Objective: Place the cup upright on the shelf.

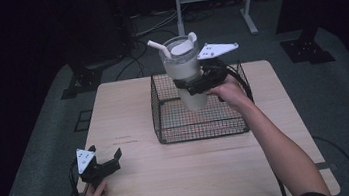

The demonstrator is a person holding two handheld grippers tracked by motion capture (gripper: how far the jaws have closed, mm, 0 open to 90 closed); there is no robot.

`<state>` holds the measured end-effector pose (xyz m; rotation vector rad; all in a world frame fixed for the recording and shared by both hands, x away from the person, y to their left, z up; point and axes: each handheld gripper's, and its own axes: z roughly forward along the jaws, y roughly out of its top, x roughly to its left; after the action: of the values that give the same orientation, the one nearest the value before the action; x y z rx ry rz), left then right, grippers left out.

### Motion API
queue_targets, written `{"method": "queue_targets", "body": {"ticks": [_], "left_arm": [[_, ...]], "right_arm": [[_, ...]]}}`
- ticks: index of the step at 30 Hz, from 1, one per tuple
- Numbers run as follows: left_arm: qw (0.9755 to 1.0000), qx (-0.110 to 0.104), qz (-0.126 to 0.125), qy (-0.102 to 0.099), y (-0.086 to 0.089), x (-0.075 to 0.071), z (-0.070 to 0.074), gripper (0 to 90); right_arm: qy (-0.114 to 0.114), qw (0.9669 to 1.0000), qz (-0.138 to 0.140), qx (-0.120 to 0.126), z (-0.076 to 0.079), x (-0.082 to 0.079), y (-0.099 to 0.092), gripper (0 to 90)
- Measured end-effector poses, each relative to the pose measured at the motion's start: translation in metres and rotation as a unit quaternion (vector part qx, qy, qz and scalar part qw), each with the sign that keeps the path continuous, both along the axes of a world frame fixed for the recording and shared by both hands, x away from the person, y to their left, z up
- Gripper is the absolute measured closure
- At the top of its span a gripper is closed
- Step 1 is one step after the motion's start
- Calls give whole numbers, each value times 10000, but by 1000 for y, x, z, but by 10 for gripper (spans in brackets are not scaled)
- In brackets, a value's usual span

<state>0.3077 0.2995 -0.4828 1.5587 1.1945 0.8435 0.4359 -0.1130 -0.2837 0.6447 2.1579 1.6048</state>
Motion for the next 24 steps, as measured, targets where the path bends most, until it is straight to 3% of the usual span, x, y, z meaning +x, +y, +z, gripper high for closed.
{"method": "queue_targets", "body": {"ticks": [7,10,24], "left_arm": [[10000,7,-3,7,0,0,0,0],[10000,-25,-3,3,0,0,0,0],[10000,-32,-17,-7,1,0,0,0]], "right_arm": [[46,10000,-21,9,-9,16,10,40],[105,9999,17,42,-21,29,15,40],[285,9995,70,-66,-55,55,32,39]]}}
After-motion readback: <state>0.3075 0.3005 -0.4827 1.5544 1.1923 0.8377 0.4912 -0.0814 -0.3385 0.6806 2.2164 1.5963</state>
